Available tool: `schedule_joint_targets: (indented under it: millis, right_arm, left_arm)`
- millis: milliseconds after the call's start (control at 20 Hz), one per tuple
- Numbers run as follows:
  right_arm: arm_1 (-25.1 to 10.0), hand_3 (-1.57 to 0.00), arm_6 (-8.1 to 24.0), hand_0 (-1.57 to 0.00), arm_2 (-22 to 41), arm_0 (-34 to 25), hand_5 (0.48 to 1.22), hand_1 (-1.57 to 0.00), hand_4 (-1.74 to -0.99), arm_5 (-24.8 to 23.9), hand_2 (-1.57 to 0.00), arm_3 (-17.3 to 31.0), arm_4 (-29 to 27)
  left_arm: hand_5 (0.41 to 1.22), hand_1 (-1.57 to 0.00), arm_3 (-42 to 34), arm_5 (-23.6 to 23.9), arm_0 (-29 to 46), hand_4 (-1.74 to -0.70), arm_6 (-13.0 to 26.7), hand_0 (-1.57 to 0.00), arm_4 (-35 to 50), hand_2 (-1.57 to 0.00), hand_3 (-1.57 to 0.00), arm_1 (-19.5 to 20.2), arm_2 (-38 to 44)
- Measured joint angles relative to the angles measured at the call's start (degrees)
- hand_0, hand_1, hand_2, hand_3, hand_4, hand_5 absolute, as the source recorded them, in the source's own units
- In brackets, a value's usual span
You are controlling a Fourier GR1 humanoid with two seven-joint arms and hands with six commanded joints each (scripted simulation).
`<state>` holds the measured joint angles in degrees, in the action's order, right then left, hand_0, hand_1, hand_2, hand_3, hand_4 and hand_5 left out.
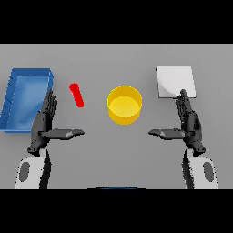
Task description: Pick up the red beaker and tilt it to pour out 1 green nut into yellow bowl. Pick up the yellow bowl and place it on the metallic measuring scale.
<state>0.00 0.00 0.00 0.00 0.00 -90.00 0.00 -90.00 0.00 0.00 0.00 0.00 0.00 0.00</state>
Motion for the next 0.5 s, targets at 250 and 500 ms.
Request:
schedule_joint_targets:
  millis: [250,500]
  right_arm:
    - [0.0,0.0,0.0,0.0,0.0,0.0,0.66,0.0,-1.128,0.0,0.0,0.0,0.0]
    - [-2.7,0.0,-8.8,0.0,7.3,5.2,0.668,0.0,-1.126,-2.9,0.0,-4.6,14.2]
  left_arm:
    - [0.623,0.0,1.0,-0.3,-1.2,-1.09,0.4,0.0,0.7,0.0,0.0,0.9,1.0]
    - [0.615,0.0,-6.1,0.4,5.0,-1.1,-1.6,0.0,-6.2,0.0,0.0,3.3,-3.5]
